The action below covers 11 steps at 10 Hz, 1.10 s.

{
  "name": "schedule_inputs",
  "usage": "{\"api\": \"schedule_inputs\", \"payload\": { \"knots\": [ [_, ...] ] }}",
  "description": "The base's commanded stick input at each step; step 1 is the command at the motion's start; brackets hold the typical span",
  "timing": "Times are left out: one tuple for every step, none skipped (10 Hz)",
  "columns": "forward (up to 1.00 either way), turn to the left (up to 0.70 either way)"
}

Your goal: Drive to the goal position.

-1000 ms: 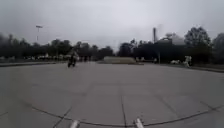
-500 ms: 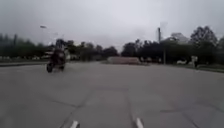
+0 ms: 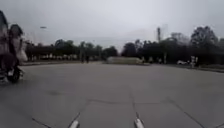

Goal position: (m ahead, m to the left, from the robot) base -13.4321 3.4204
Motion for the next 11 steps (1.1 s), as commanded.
{"api": "schedule_inputs", "payload": {
  "knots": [
    [1.0, 0.0],
    [1.0, 0.0],
    [1.0, 0.0],
    [1.0, 0.0],
    [1.0, 0.0],
    [1.0, 0.0],
    [1.0, 0.0],
    [1.0, 0.0],
    [1.0, 0.0],
    [1.0, 0.0],
    [1.0, 0.0]
  ]
}}
